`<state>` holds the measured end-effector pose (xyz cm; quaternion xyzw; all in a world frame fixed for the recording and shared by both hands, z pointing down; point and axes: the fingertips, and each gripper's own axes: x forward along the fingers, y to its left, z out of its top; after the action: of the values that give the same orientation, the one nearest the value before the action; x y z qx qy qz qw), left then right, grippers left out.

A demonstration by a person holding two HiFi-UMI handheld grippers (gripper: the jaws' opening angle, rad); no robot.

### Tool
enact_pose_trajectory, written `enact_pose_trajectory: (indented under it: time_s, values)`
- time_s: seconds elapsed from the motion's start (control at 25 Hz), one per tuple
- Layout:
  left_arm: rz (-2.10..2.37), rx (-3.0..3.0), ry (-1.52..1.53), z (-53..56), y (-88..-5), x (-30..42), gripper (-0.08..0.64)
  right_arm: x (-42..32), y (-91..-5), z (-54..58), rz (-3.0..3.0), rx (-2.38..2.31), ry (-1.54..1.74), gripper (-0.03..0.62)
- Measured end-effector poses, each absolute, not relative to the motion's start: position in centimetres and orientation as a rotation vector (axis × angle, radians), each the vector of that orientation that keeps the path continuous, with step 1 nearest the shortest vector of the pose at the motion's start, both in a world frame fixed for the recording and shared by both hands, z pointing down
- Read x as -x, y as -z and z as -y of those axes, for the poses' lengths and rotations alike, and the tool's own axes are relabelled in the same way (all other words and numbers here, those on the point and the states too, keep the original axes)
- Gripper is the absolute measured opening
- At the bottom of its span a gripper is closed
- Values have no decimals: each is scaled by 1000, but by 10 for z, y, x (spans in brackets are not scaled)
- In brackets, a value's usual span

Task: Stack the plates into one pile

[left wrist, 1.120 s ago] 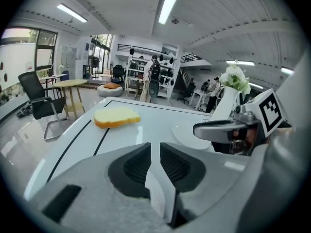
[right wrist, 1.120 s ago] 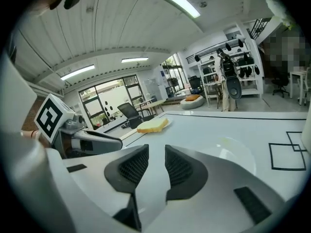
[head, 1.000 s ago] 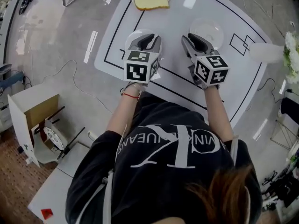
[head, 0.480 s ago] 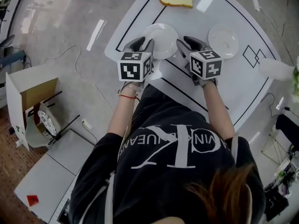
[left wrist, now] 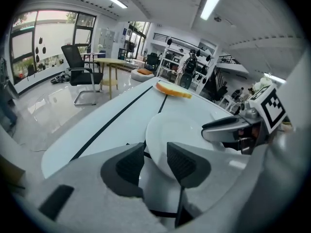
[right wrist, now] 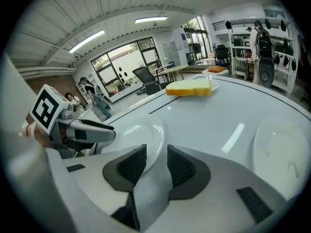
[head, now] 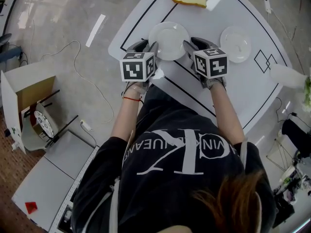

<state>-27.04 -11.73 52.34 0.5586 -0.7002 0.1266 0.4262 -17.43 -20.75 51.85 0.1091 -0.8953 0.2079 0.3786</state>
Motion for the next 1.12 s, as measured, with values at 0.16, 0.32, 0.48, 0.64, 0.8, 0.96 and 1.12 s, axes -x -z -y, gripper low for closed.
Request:
enact_pose_trajectory:
  time_s: [0.16,0.32,0.48,0.64,0.8,0.96,1.12]
  values:
    - [1750,-1395,-333,117,-528,271,152,176,-521,206,2283,-274,-542,134]
    - [1752,-1403,-328,115,-526,272,149,179,-519,201,2270,-250,-572,116]
    - [1775,-1391,-310,119,-526,270,143,177,-521,204,2258,-264,-597,112]
    - [1776,-1367,-248,120,-525,268,130,175,-520,207,2262,-278,-650,94]
    - [1761,-1407,-276,124,-520,261,127,169,-512,214,2304,-340,-722,74]
    - [1742,-1437,-289,131,-516,258,127,161,-511,218,2323,-402,-771,64]
    - [1713,-1489,-310,146,-509,248,127,144,-505,227,2333,-467,-800,58]
